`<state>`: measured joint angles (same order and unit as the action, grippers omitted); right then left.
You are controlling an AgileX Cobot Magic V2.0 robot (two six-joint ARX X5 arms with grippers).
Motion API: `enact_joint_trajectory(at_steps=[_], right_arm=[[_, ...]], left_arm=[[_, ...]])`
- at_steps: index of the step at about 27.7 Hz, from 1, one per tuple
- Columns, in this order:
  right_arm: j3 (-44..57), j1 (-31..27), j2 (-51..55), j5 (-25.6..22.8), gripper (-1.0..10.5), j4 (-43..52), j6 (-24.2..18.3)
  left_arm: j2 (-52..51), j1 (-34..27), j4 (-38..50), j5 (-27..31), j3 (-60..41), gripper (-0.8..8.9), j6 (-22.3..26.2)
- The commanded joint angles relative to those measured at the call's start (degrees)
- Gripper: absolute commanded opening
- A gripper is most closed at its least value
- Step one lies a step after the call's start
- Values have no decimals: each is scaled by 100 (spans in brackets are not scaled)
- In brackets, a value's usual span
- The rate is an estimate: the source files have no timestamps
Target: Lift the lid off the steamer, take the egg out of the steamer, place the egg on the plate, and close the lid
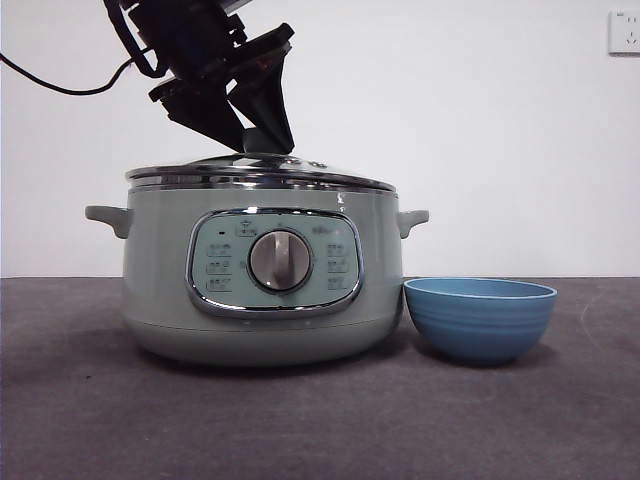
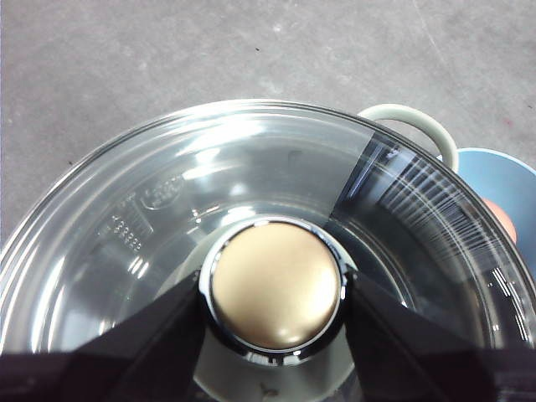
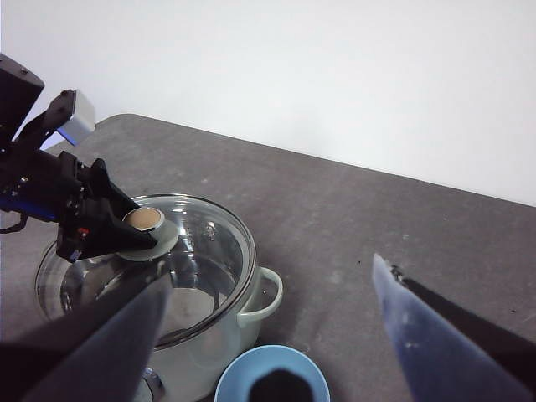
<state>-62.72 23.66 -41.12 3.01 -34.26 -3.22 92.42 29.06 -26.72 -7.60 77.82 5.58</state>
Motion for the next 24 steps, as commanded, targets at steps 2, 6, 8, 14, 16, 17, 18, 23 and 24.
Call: enact_joint_trajectory(at_steps=[2,6,8,14,16,17,18,23,24], right_arm=[[28,9,-2,9,415,31,68],[28,9,-2,11,415,31,66],[28,9,-2,11,415,28,68],[28,9,-2,11,415,7,83],[28,9,-2,11,415,-37,83],[28,9,-2,11,415,-63,81],[31,9,-2,11,415,-83,81],[28,9,-2,24,415,-96,81],[28,9,-2,70,415,-101,81]], left_arm=[[72,20,-299,-7,2,216,42],[72,20,-354,-9,2,501,42],[72,20,-334,-7,2,501,42],[33,9,-245,-4,2,501,44],[-46,11,-240,-7,2,501,42],[-105,9,-216,-7,4,501,42],[-168,9,-199,-4,4,501,42],[-588,9,-157,4,116,501,42],[-693,9,-203,4,170,501,42]])
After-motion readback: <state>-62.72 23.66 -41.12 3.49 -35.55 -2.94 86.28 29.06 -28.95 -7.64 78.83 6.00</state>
